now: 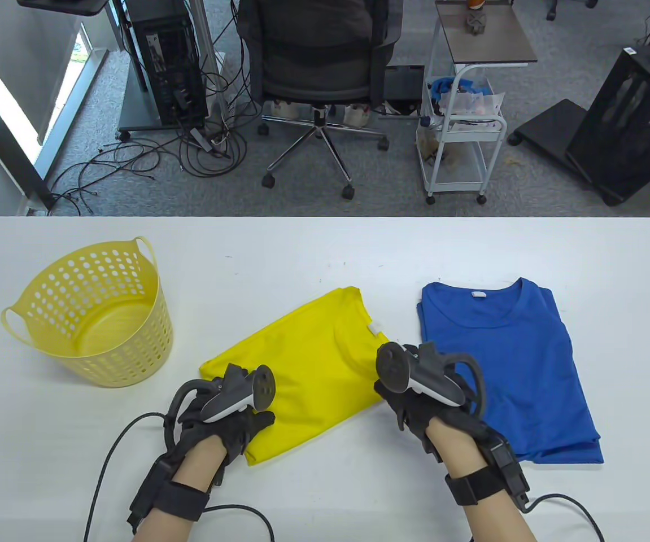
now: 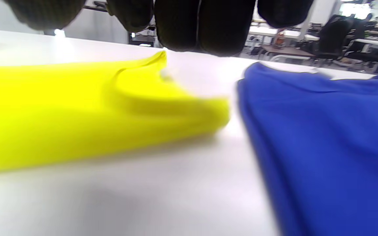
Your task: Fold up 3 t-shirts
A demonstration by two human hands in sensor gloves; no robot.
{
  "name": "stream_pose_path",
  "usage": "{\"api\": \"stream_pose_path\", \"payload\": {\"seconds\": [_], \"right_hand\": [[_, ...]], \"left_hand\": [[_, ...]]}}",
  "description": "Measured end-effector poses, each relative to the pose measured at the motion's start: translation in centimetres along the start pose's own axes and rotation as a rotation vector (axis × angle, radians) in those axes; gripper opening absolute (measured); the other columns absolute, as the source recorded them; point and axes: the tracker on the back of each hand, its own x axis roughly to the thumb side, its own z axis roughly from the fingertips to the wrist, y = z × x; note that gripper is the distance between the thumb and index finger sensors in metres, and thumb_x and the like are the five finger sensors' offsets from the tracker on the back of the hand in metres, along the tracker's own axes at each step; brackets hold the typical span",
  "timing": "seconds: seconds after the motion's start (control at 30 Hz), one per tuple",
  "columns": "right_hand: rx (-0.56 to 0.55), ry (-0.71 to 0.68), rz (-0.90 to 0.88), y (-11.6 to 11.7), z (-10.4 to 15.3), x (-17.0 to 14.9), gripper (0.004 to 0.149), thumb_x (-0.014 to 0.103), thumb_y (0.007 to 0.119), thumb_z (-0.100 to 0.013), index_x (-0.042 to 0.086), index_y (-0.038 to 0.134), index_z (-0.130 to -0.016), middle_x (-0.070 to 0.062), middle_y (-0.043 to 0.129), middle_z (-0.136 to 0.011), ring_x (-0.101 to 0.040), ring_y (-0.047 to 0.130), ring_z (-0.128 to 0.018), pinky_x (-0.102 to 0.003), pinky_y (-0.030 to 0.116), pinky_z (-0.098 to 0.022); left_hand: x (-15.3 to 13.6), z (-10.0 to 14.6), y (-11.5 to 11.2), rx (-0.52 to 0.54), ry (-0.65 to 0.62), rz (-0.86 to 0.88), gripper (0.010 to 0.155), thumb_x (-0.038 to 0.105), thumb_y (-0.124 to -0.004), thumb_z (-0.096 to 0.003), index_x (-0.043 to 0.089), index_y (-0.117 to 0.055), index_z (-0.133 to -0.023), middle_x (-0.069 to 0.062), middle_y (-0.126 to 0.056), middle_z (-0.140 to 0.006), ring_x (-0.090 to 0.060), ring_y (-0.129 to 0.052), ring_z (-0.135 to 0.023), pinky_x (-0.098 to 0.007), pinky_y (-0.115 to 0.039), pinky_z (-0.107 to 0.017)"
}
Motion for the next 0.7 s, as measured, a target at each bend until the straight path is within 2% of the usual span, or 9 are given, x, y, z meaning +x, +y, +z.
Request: {"api": "stream_pose_path", "payload": {"seconds": [0.13, 0.2, 0.23, 0.33, 0.4, 0.5, 0.63, 0.7], "right_hand": [[0.043, -0.056, 0.039, 2.2, -0.1, 3.1, 0.065, 0.050, 0.074, -0.040, 0.028, 0.056, -0.099, -0.009, 0.065, -0.102, -0.041, 0.071, -0.088, -0.064, 0.056, -0.065], [0.067, -0.080, 0.042, 3.7, -0.2, 4.3, 0.069, 0.054, 0.072, -0.039, 0.032, 0.051, -0.101, -0.009, 0.058, -0.107, -0.044, 0.065, -0.092, -0.064, 0.054, -0.065], [0.080, -0.095, 0.044, 4.6, -0.4, 4.9, 0.071, 0.056, 0.071, -0.038, 0.035, 0.047, -0.102, -0.009, 0.053, -0.109, -0.045, 0.062, -0.094, -0.064, 0.054, -0.065], [0.156, -0.122, 0.121, 6.4, -0.4, 5.7, 0.078, 0.059, 0.073, -0.035, 0.040, 0.037, -0.101, -0.010, 0.039, -0.113, -0.047, 0.052, -0.097, -0.062, 0.051, -0.067], [0.174, -0.129, 0.180, 6.9, -0.3, 5.8, 0.078, 0.057, 0.074, -0.035, 0.042, 0.034, -0.100, -0.008, 0.035, -0.114, -0.046, 0.049, -0.098, -0.061, 0.049, -0.068], [0.222, -0.157, 0.079, 6.7, -0.2, 5.1, 0.073, 0.047, 0.080, -0.036, 0.041, 0.043, -0.099, -0.008, 0.038, -0.114, -0.048, 0.048, -0.098, -0.061, 0.048, -0.068], [0.273, -0.159, 0.059, 6.5, 0.3, 3.7, 0.074, 0.036, 0.086, -0.035, 0.042, 0.046, -0.096, -0.005, 0.036, -0.114, -0.048, 0.044, -0.101, -0.064, 0.045, -0.070], [0.303, -0.155, 0.056, 6.6, 0.7, 3.2, 0.074, 0.035, 0.086, -0.035, 0.043, 0.045, -0.096, -0.003, 0.033, -0.114, -0.048, 0.043, -0.101, -0.064, 0.044, -0.070]], "left_hand": [[1.4, 1.3, 0.4, 0.044, -0.062, 0.000, 0.071, 0.068, -0.059, -0.0377, 0.036, -0.057, -0.101, -0.004, -0.074, -0.090, -0.023, -0.085, -0.070, -0.043, -0.077, -0.056], [1.4, 2.1, 1.1, 0.106, -0.131, 0.085, 0.064, 0.067, -0.060, -0.0381, 0.036, -0.073, -0.092, 0.000, -0.088, -0.077, -0.018, -0.093, -0.057, -0.042, -0.083, -0.049], [1.1, 2.5, 1.5, 0.170, -0.140, 0.135, 0.061, 0.065, -0.061, -0.0387, 0.036, -0.078, -0.089, 0.003, -0.091, -0.074, -0.018, -0.095, -0.056, -0.042, -0.084, -0.047], [-0.8, 3.0, 2.1, 0.325, -0.060, 0.139, 0.059, 0.063, -0.064, -0.0399, 0.038, -0.073, -0.093, 0.004, -0.088, -0.083, -0.021, -0.091, -0.070, -0.044, -0.081, -0.054], [-2.2, 2.7, 1.9, 0.313, 0.002, 0.125, 0.060, 0.063, -0.064, -0.0403, 0.039, -0.070, -0.094, 0.004, -0.084, -0.088, -0.021, -0.088, -0.075, -0.045, -0.079, -0.057], [-4.4, 2.0, 0.8, 0.260, 0.066, 0.176, 0.061, 0.063, -0.065, -0.0405, 0.037, -0.068, -0.096, 0.002, -0.080, -0.093, -0.024, -0.085, -0.081, -0.047, -0.077, -0.060], [-5.5, 1.4, -0.2, 0.194, 0.104, 0.205, 0.063, 0.062, -0.066, -0.0406, 0.030, -0.073, -0.095, -0.001, -0.071, -0.104, -0.030, -0.073, -0.095, -0.051, -0.071, -0.067], [-5.4, 1.1, -0.4, 0.182, 0.109, 0.197, 0.065, 0.062, -0.066, -0.0405, 0.028, -0.073, -0.095, -0.001, -0.069, -0.105, -0.030, -0.071, -0.096, -0.051, -0.070, -0.068]]}}
